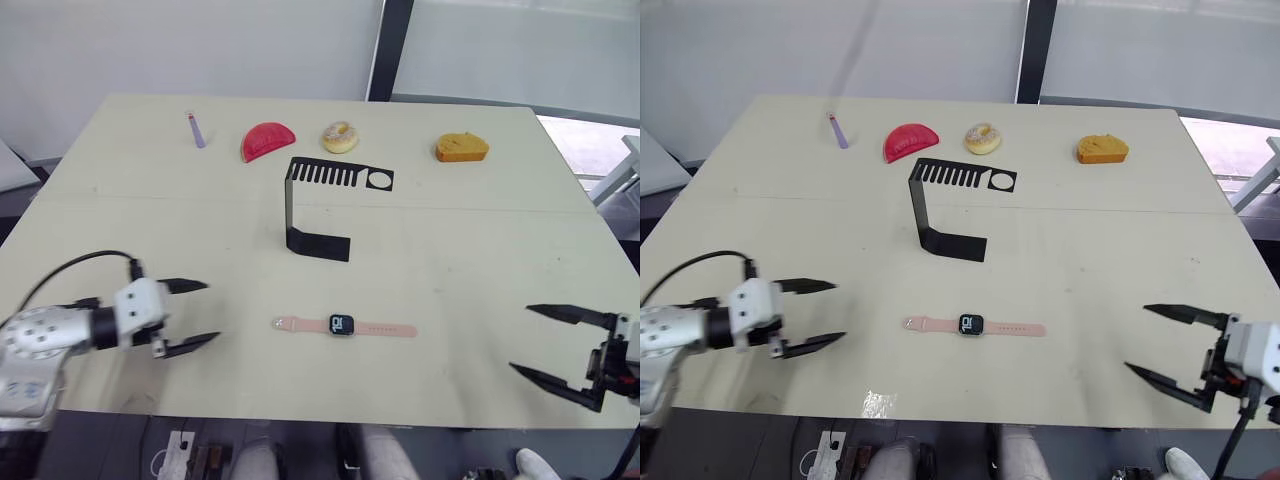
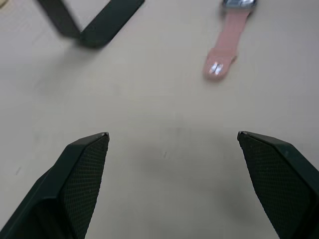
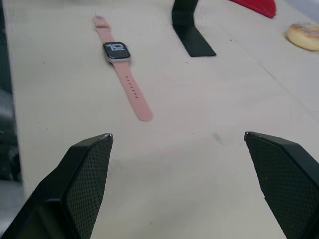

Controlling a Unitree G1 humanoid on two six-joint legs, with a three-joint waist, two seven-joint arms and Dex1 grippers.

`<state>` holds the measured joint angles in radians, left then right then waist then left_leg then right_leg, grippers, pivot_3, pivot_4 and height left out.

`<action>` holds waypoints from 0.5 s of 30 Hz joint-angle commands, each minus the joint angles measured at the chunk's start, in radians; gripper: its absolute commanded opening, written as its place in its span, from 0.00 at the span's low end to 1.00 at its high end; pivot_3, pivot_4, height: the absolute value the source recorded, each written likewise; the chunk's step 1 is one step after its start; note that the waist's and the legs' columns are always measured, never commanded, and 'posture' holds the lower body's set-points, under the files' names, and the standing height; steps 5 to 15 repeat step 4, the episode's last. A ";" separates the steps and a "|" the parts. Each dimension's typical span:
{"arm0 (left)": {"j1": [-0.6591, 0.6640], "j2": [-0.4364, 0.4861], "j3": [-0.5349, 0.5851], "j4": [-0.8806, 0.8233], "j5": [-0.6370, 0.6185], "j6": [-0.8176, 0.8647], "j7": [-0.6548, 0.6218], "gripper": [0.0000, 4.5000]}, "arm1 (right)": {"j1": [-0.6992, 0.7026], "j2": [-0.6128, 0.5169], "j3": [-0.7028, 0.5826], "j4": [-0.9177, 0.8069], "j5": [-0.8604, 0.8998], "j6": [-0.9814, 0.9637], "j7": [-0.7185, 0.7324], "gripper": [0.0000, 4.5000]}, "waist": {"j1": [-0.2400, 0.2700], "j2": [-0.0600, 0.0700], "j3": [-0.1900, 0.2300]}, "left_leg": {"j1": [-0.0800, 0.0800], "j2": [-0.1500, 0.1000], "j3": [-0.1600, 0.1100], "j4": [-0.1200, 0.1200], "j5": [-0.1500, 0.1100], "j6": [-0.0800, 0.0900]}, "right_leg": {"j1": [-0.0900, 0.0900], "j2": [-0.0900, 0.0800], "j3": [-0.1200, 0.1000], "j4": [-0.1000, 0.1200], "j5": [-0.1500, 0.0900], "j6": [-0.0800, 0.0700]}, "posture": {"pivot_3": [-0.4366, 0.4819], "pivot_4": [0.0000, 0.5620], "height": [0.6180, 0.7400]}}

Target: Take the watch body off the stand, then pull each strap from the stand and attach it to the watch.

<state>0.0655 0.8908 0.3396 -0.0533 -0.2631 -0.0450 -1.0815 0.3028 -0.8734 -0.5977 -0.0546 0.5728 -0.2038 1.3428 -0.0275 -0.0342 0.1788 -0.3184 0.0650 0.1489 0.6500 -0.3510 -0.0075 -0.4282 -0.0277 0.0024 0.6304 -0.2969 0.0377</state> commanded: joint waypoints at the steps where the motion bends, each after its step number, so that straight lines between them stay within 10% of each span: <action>1: 0.046 -0.001 0.089 -0.007 -0.011 -0.033 0.035 0.99 | -0.052 -0.027 -0.046 0.070 -0.007 -0.036 0.002 1.00 | 0.002 0.000 0.000 | 0.000 0.000 0.000 0.000 0.000 0.000 | 0.000 0.000 0.000 -0.001 0.000 0.000 | 0.48 0.27 1.00; 15: 0.085 -0.026 0.135 -0.007 -0.022 -0.051 0.067 0.99 | -0.115 -0.038 -0.024 0.137 -0.017 -0.056 0.019 1.00 | 0.001 0.000 0.000 | -0.001 0.000 0.000 0.000 -0.001 0.000 | 0.000 0.000 -0.001 -0.001 0.000 0.001 | 0.48 0.27 1.00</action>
